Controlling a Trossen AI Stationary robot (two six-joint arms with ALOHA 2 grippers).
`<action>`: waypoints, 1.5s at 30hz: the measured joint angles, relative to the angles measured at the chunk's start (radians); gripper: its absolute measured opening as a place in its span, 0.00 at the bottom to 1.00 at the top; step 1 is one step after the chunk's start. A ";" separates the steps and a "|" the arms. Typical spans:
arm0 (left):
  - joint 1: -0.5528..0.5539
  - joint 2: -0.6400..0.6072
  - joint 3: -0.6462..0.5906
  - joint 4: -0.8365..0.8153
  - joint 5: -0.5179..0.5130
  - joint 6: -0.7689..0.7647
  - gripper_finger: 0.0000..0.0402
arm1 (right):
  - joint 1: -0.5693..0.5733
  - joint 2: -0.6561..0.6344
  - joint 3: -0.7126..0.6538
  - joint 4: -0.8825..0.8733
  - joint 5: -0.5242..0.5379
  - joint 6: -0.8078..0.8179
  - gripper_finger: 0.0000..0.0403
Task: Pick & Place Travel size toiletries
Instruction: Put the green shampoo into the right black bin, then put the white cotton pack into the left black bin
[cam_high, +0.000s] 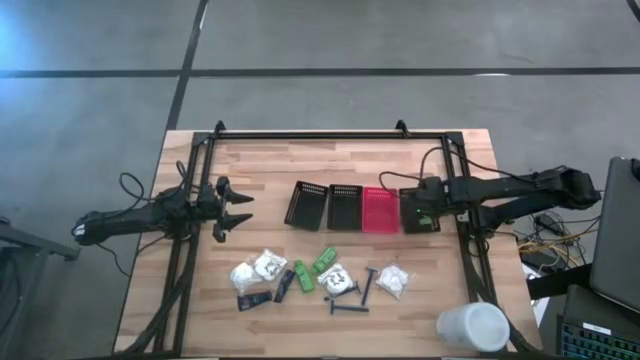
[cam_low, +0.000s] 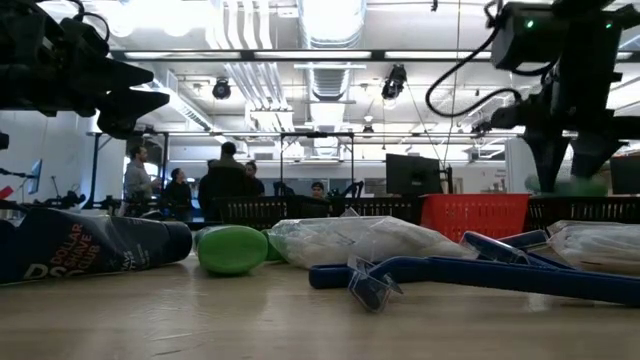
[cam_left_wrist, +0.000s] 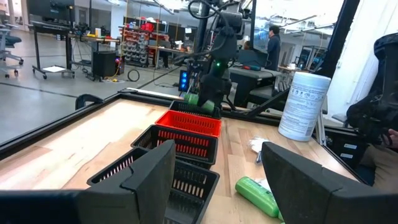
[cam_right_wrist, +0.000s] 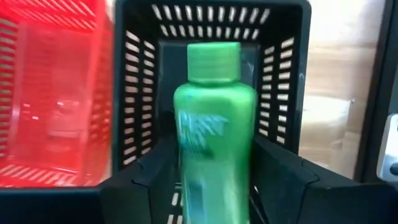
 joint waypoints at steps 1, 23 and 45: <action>0.000 0.000 0.000 0.000 0.000 0.000 0.61 | -0.003 0.016 0.000 0.000 -0.006 -0.003 0.48; -0.001 0.000 0.000 0.000 0.000 0.000 0.61 | 0.097 0.089 0.217 0.004 -0.083 -0.195 0.73; 0.000 0.001 0.000 0.002 0.000 0.000 0.61 | 0.505 0.463 0.329 0.363 -0.219 0.101 0.68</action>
